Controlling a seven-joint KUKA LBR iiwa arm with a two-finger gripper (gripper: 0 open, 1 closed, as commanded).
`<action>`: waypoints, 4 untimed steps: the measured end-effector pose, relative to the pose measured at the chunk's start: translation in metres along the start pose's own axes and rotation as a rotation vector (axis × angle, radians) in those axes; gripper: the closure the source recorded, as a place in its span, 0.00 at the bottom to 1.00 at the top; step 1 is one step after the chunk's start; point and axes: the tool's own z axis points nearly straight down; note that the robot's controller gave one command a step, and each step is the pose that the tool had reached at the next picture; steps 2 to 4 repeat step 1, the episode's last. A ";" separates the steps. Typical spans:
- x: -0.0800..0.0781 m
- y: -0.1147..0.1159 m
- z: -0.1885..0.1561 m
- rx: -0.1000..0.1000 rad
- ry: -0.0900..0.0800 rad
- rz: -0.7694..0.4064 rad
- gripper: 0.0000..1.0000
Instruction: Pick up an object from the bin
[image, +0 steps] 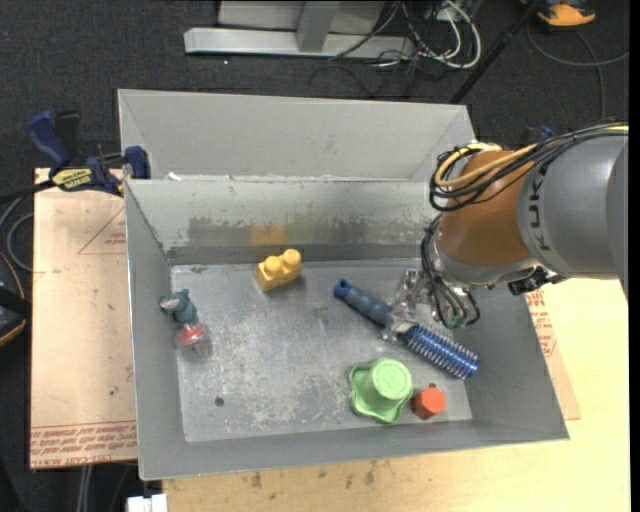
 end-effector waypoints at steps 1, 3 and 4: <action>0.005 0.019 -0.154 0.004 0.012 0.009 1.00; 0.005 0.019 -0.154 0.004 0.012 0.009 1.00; 0.005 0.019 -0.154 0.004 0.012 0.009 1.00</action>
Offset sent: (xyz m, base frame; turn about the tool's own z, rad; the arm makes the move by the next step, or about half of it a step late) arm -0.0058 0.0181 0.1497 0.0116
